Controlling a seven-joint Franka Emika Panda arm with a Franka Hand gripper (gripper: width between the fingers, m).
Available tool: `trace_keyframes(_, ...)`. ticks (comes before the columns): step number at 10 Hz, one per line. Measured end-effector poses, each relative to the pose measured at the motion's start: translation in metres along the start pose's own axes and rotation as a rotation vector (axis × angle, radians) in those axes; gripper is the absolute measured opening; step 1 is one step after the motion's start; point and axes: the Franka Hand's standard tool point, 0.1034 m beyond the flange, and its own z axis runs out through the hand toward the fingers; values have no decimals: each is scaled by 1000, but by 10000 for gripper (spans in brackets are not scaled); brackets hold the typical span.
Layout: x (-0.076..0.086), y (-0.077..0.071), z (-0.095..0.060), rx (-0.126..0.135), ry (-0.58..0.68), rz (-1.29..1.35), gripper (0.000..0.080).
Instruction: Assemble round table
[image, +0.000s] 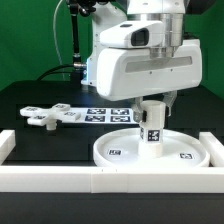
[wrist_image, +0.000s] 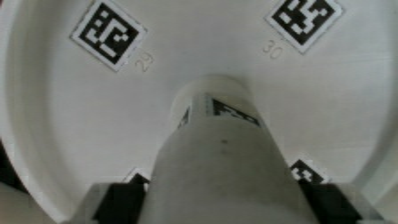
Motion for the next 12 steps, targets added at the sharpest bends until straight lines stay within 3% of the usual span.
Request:
trace_keyframes(5,0,0,0,7,21,313,407)
trace_keyframes(7,-2,-1,-8,4,27,279,607)
trace_keyframes(9,-22,3,-27,-5,33,174,636)
trace_keyframes(11,-51,14,-33,-6,35,159,649)
trace_keyframes(12,-49,13,-32,-5,34,158,649)
